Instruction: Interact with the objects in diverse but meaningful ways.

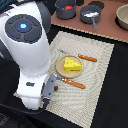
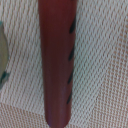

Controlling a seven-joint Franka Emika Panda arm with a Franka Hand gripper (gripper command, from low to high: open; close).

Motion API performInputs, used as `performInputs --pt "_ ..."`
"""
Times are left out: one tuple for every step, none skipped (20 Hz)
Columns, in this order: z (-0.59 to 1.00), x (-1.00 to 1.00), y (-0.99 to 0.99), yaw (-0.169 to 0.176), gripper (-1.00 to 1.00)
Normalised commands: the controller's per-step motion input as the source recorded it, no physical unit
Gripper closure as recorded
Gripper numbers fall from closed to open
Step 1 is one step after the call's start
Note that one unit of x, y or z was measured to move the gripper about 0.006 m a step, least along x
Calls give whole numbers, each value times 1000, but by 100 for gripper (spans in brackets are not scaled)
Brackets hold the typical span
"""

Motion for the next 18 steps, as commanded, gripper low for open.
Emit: performInputs --pt "-40 100 -49 0 100" --pt "-31 100 -34 0 100" --pt "-29 120 -29 0 100" --pt "-23 120 -26 0 100" --pt "-20 111 -37 0 100" --pt "-40 86 -40 0 100" --pt "-57 57 -80 0 100" --pt "-94 29 -89 0 100" --pt "-97 43 -94 0 100" --pt "-94 43 -97 0 100" --pt "-80 43 -91 0 100" --pt "-63 77 -71 0 100" --pt "-40 103 -66 0 100" --pt "-43 103 -74 0 100" --pt "-46 80 -91 0 100" --pt "-9 54 -74 0 100" --pt "0 46 -63 -1 100" --pt "209 103 -43 0 100"
